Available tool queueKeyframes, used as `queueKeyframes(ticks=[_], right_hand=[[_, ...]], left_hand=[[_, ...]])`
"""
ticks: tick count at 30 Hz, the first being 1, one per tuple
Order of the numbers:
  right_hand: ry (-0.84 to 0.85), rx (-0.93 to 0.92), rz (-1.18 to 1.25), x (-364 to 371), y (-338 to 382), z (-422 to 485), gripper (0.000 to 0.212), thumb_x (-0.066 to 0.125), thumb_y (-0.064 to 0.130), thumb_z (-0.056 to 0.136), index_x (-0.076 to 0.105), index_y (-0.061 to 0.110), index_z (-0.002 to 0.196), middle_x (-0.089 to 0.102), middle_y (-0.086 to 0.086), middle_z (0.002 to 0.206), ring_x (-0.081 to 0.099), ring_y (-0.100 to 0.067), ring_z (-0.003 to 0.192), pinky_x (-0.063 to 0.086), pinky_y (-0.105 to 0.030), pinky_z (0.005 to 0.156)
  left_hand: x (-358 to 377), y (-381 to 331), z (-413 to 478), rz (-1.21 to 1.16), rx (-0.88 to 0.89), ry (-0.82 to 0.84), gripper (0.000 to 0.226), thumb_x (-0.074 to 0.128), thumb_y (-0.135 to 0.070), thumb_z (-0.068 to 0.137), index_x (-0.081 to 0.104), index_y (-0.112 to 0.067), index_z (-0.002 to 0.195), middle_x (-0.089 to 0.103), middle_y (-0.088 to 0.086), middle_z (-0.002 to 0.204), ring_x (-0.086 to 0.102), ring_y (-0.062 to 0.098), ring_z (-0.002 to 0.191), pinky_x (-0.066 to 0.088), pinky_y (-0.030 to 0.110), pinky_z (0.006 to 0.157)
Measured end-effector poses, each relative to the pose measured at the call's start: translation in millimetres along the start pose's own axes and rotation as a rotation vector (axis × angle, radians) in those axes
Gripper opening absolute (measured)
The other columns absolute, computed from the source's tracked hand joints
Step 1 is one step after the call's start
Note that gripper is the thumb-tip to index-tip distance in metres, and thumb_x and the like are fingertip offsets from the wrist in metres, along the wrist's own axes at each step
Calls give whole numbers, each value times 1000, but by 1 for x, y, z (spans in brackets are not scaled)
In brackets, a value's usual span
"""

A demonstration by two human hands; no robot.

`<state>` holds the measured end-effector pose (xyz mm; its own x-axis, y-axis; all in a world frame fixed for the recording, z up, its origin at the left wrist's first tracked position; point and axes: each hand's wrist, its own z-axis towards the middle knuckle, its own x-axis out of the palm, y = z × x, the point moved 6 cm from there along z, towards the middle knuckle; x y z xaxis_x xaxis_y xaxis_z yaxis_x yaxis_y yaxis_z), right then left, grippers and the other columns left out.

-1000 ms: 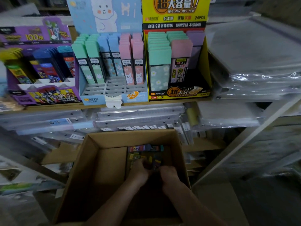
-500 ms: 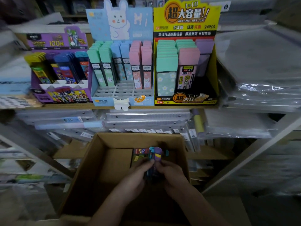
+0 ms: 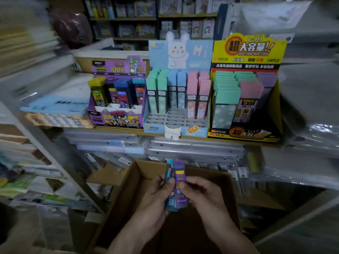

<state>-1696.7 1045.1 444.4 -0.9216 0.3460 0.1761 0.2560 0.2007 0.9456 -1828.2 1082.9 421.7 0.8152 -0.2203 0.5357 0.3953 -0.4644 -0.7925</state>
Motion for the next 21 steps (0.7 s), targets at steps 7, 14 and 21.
queueKeyframes(ticks=[7,14,21], right_hand=[[116,-107,52,44,36,-9,17,74,3,84,77,11,98,78,-9,94,76,-22,87,59,-24,66],[279,-317,-127,94,85,-19,51,83,15,75,61,27,120,77,-10,99,73,-25,97,60,-34,77],[183,-610,-199,127,152,-12,53,75,-13,78,56,20,115,72,-8,103,74,-25,89,60,-32,67]], left_hand=[[-23,-64,-15,168,304,-60,19,66,-29,92,71,-20,108,75,16,111,74,30,102,60,35,78],[-54,-133,-41,171,438,-46,39,78,-47,79,67,-20,105,69,19,83,67,28,67,50,32,48],[-84,-195,-42,139,522,-21,42,79,-49,75,68,-16,99,64,19,76,47,21,47,37,25,42]])
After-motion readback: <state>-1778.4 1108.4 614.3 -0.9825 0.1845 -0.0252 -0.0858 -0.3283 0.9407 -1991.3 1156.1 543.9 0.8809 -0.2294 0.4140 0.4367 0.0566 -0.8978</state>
